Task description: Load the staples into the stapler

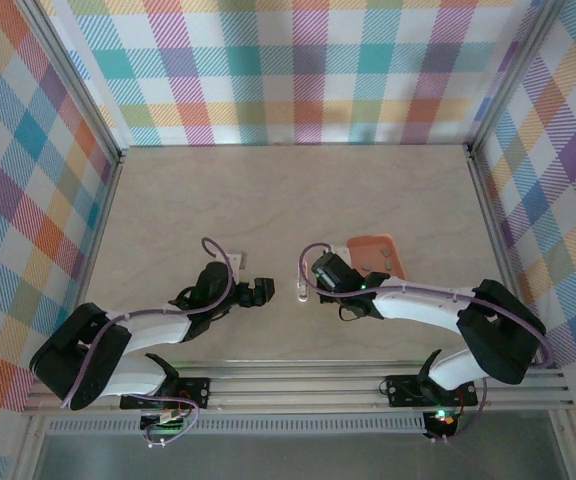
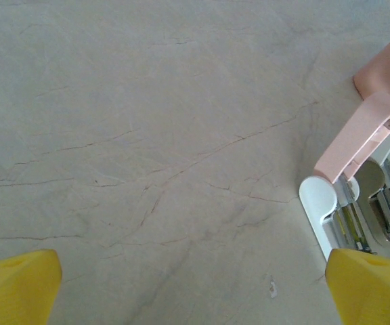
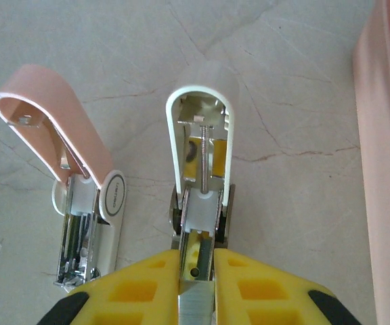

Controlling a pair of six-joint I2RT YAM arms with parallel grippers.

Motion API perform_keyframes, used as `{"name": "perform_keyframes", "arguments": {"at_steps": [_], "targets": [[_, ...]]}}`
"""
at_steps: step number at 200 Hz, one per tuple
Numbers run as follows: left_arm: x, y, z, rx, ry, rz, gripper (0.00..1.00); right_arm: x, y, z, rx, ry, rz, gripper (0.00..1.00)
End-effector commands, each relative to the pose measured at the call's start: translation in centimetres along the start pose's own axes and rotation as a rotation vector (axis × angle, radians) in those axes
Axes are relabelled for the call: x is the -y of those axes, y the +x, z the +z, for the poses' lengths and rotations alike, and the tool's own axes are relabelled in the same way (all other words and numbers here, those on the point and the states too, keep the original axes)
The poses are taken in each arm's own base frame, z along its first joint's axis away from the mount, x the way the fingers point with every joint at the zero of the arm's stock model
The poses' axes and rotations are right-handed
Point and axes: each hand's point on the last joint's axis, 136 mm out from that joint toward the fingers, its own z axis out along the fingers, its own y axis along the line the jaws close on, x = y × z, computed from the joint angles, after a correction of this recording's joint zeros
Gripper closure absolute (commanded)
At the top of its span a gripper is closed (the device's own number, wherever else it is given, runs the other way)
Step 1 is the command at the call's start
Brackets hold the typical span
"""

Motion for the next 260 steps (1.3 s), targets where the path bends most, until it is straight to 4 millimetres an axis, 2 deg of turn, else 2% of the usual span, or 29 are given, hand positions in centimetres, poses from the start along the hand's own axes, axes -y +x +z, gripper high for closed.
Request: {"name": "perform_keyframes", "arguments": {"at_steps": [1,111,195,260], "targets": [[0.0,-0.3,-0.4,0.03,-0.007,0.014,0.0,-0.8,-1.3,-0.2,0.041,-0.006,0.017,0.83],[0.2,-0.6,-0.5,0.028,-0.005,0.022,0.0,-1.0,-1.0,1.0,0.019,0.016,0.009,0.83],[0.3,-0.6,-0.4,0.025,-0.006,0.026,0.0,-1.3,-1.8,0.4,0.035,0.009,0.001,0.83],[0.3,-0.6,-0.5,0.027,-0.006,0.027,0.0,-0.7,-0.8,1.1,-0.002,0.039,0.008,0.83]]}}
